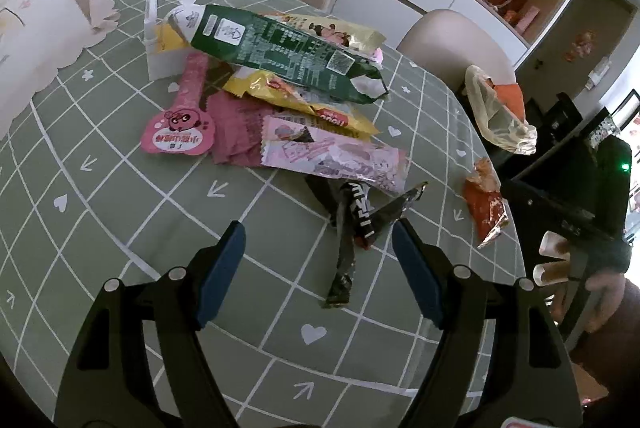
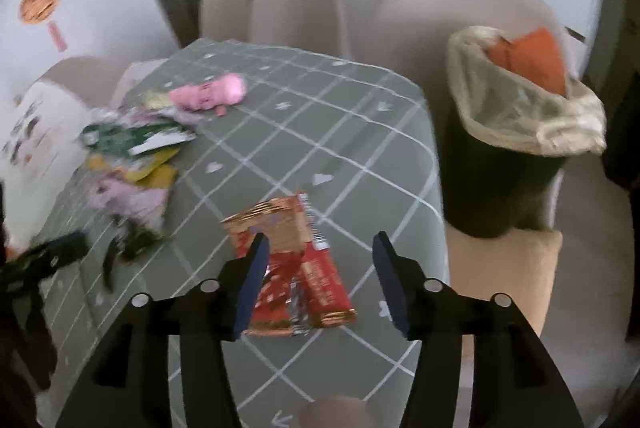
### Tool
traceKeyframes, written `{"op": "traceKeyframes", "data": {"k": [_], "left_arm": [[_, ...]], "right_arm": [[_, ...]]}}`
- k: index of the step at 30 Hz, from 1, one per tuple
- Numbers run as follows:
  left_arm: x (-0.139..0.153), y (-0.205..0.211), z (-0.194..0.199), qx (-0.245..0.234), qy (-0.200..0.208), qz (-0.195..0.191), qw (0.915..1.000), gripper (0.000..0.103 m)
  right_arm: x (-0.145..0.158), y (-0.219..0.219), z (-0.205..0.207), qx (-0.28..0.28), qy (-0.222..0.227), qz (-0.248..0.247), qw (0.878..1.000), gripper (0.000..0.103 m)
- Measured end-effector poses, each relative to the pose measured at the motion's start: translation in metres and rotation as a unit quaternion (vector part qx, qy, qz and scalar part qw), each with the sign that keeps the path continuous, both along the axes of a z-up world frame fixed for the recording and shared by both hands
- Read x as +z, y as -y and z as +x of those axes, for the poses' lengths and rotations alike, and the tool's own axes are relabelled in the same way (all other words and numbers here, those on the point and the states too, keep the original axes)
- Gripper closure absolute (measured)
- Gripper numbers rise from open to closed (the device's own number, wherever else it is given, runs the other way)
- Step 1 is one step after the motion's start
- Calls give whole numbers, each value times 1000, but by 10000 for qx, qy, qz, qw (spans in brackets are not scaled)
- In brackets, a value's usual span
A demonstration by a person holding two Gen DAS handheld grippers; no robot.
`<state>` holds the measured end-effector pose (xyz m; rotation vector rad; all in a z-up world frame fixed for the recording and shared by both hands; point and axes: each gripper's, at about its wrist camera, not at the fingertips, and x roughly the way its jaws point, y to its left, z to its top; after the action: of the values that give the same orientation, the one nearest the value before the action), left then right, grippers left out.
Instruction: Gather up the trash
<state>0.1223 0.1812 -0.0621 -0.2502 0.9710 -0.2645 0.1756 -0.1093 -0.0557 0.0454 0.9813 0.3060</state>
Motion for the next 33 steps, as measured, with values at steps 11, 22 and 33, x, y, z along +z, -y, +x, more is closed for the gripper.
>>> {"op": "traceKeyframes", "data": {"k": [11, 22, 33], "left_arm": [[16, 3, 7, -273, 295, 275, 9988, 31], [11, 24, 60, -1138, 522, 809, 9888, 31], [1, 59, 9, -1954, -44, 341, 9801, 37]], "right_arm": [[-3, -28, 3, 489, -248, -240, 9982, 85], [10, 15, -16, -173, -429, 385, 9982, 86], [18, 35, -35, -260, -400, 445, 9979, 86]]}}
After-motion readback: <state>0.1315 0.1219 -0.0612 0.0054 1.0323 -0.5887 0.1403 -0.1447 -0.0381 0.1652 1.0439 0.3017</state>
